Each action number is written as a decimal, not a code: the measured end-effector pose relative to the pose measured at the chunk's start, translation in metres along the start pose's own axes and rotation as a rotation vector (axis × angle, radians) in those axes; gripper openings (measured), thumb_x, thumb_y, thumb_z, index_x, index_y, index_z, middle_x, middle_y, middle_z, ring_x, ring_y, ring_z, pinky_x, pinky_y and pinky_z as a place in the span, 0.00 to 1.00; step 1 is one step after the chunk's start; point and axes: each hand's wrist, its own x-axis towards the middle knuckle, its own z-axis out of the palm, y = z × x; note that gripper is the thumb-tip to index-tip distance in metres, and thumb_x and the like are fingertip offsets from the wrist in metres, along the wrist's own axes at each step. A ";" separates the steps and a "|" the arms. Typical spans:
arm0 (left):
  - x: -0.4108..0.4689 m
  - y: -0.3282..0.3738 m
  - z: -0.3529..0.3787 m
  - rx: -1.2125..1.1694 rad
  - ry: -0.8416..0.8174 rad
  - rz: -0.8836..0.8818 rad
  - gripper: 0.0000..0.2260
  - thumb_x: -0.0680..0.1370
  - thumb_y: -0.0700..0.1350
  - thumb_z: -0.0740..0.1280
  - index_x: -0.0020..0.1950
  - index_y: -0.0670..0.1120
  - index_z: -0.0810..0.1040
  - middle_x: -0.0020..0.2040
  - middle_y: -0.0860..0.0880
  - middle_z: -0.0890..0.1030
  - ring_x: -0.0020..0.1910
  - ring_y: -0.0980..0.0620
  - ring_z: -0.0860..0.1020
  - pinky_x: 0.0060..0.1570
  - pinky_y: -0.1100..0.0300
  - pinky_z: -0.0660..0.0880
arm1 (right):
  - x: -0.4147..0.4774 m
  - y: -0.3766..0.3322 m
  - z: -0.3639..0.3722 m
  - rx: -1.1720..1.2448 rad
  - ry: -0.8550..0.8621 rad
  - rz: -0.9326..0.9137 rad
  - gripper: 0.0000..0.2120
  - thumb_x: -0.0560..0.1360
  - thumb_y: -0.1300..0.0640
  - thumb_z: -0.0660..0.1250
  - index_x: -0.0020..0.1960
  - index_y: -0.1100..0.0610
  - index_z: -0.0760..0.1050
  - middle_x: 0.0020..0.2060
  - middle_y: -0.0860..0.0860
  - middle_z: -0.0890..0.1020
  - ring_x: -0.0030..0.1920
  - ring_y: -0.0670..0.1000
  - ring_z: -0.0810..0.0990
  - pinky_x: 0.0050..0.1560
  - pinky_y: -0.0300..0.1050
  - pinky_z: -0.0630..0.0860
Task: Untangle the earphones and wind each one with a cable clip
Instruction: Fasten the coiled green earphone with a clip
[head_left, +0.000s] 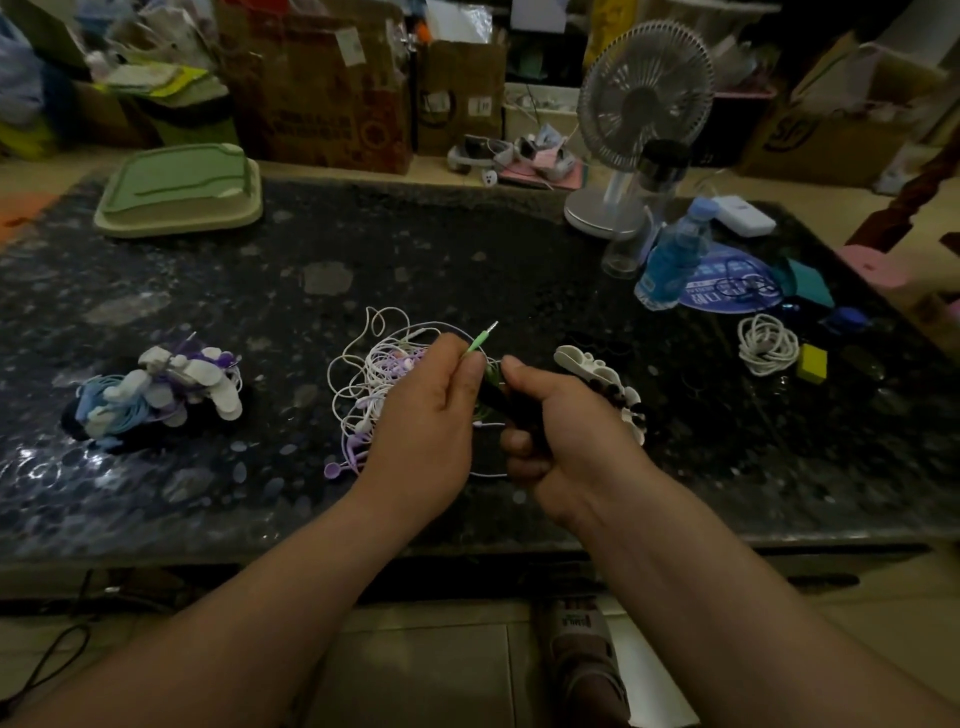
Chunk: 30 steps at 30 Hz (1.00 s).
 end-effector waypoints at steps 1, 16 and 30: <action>0.000 0.000 0.000 -0.010 0.003 -0.001 0.13 0.87 0.46 0.59 0.45 0.44 0.71 0.36 0.53 0.73 0.35 0.57 0.69 0.36 0.57 0.68 | -0.001 0.000 0.001 0.017 -0.012 0.016 0.07 0.81 0.53 0.68 0.53 0.56 0.81 0.46 0.53 0.82 0.23 0.45 0.67 0.20 0.36 0.58; -0.006 0.007 0.004 -0.039 -0.005 0.028 0.10 0.87 0.47 0.60 0.49 0.46 0.76 0.40 0.47 0.77 0.40 0.47 0.75 0.40 0.47 0.73 | -0.005 0.002 0.000 0.114 0.017 0.084 0.11 0.83 0.47 0.66 0.51 0.54 0.81 0.34 0.50 0.81 0.23 0.45 0.69 0.19 0.36 0.59; -0.001 0.014 -0.011 -0.137 -0.172 0.001 0.10 0.87 0.45 0.61 0.53 0.41 0.78 0.44 0.42 0.79 0.41 0.51 0.76 0.41 0.52 0.75 | 0.003 0.008 -0.006 -0.139 -0.047 -0.195 0.18 0.84 0.42 0.63 0.56 0.54 0.84 0.49 0.53 0.88 0.47 0.53 0.88 0.44 0.51 0.84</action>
